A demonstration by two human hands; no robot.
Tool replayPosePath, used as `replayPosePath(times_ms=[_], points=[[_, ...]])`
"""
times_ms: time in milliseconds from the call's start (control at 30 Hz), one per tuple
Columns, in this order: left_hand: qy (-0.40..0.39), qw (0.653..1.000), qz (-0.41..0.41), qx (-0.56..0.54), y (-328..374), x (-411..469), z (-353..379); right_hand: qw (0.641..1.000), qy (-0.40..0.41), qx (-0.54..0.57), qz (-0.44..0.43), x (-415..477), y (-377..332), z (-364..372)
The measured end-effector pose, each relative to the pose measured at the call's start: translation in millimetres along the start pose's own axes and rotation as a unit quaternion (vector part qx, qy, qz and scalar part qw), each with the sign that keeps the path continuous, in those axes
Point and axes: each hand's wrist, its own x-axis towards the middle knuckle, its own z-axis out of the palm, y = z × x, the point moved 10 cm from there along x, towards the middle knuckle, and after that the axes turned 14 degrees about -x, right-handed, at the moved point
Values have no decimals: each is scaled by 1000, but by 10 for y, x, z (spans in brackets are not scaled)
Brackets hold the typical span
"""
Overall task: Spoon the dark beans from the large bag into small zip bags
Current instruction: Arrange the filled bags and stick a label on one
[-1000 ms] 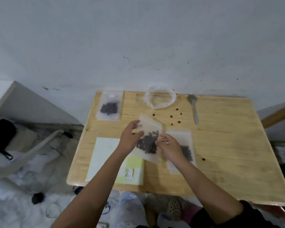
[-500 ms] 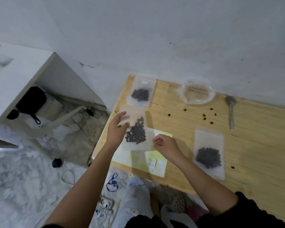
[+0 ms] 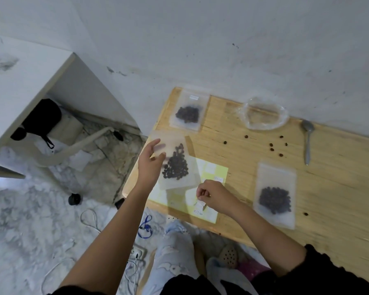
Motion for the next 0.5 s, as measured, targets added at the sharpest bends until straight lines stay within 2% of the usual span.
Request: replayPosePath(times_ms=[133, 333, 500], points=[[-23, 1000, 6, 13, 39, -17, 92, 998, 22, 50, 30, -52, 120, -144], [-78, 997, 13, 1, 133, -28, 384, 970, 157, 163, 85, -183, 383, -824], [-83, 996, 23, -15, 253, 24, 578, 956, 173, 218, 87, -248, 416, -1099]])
